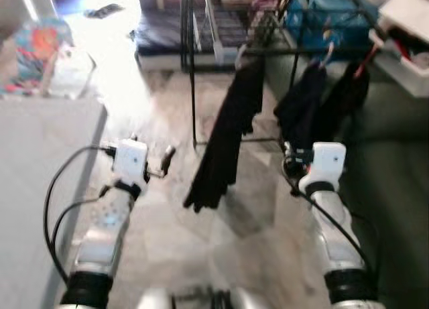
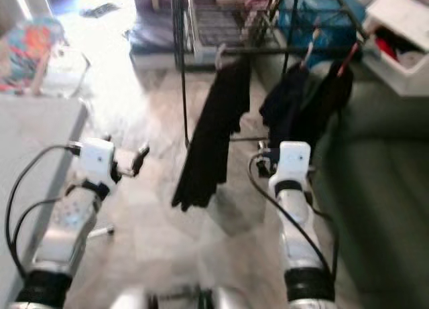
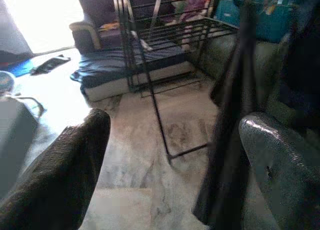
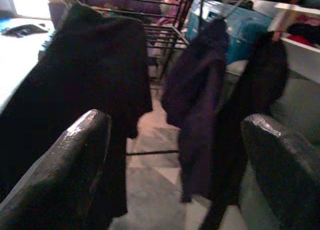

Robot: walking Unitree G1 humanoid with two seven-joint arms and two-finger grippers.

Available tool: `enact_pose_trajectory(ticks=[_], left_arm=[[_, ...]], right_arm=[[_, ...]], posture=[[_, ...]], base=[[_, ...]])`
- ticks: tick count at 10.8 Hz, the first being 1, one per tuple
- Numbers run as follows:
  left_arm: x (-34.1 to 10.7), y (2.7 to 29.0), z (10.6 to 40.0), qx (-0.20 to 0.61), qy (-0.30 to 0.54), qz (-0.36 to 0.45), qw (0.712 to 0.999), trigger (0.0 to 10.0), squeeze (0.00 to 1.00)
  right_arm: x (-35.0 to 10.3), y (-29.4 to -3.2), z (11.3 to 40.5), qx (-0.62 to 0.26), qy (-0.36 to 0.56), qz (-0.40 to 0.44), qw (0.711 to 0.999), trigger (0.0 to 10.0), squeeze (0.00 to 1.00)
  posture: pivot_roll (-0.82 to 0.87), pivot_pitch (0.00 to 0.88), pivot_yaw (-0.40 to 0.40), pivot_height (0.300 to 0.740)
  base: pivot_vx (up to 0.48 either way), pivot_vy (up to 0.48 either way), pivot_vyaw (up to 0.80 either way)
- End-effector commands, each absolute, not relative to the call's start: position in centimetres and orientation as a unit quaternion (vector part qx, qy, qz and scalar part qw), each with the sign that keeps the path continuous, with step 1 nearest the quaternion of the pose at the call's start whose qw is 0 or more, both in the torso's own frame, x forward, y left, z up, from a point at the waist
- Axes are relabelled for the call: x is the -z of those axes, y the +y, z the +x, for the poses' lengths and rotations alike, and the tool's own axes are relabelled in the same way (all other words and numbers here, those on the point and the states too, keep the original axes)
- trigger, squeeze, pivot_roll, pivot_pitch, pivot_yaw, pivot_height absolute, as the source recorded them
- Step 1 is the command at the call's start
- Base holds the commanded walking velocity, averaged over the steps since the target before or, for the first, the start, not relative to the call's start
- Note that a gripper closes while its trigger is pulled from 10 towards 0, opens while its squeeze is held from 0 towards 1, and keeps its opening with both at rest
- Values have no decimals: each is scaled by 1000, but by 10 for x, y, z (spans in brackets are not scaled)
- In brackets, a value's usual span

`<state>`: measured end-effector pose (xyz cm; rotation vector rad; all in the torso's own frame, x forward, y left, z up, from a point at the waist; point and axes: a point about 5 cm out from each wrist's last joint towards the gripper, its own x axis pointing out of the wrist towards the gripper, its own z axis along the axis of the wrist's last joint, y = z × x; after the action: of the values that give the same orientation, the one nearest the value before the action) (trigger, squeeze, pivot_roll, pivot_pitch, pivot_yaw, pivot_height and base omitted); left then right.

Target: Hang hanger

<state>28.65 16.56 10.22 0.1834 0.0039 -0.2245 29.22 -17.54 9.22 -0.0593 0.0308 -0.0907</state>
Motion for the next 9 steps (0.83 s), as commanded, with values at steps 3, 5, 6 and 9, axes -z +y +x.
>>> enact_pose_trajectory(ticks=[3, 5, 6, 9], left_arm=[[-103, 172, 285, 95, -1, 108, 990, 10000, 0], [-105, 172, 287, 105, -5, 124, 987, 10000, 0], [-107, 173, 290, 104, -8, 130, 986, 10000, 0], [-108, 178, 293, 91, -8, 129, 987, 10000, 0]], right_arm=[[-91, -167, 292, 39, 9, -15, 999, 10000, 0], [-89, -165, 287, 42, 7, -10, 999, 10000, 0], [-85, -164, 283, 39, 14, -9, 999, 10000, 0], [-88, -161, 289, 2, 20, -18, 1000, 10000, 0]], posture=[[-11, 90, 4, 740], [-17, 93, 21, 740], [-23, 96, 19, 740], [-20, 116, -37, 740]], base=[[0, 0, 0], [0, 0, 0], [0, 0, 0], [285, 0, 0]])
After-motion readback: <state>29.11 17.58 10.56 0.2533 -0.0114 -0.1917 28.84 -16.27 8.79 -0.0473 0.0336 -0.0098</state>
